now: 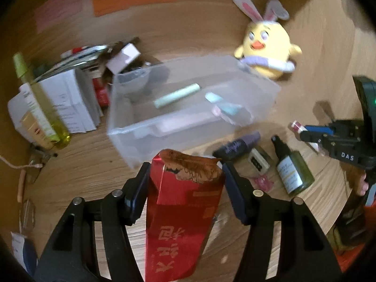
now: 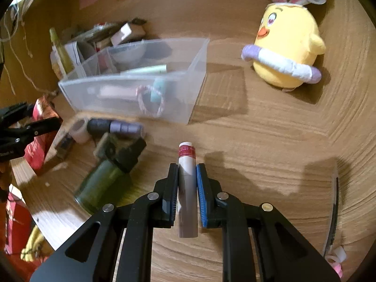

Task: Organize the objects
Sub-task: 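Lift the red bag and white tube and carry both over the clear box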

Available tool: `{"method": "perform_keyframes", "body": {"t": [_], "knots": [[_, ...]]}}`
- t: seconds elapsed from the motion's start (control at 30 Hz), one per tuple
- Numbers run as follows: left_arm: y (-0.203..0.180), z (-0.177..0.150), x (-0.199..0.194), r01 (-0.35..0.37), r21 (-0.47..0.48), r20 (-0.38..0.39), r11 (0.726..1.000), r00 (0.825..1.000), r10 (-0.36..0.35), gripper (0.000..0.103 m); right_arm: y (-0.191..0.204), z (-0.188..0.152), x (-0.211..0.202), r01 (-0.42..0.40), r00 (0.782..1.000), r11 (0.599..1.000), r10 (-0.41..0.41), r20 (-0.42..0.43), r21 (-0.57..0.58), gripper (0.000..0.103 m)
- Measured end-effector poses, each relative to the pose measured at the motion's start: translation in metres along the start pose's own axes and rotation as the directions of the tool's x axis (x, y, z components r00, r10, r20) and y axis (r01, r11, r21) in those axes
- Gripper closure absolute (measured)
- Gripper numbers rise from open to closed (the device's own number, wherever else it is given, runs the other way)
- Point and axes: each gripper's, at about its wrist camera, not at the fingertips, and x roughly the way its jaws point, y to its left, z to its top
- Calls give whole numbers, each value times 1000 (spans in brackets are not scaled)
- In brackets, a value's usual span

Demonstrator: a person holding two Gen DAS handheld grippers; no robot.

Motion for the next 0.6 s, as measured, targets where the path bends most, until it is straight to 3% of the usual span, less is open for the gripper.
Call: {"method": "perform_keyframes", "body": {"t": [0.33, 0.6], "knots": [[33, 6, -21, 14, -154, 45, 988, 999, -7, 43, 11, 22, -15, -27, 996, 999, 25, 88, 23, 89], [42, 14, -38, 21, -189, 92, 982, 996, -3, 43, 25, 41, -25, -49, 989, 999, 48, 141, 3, 89]]}}
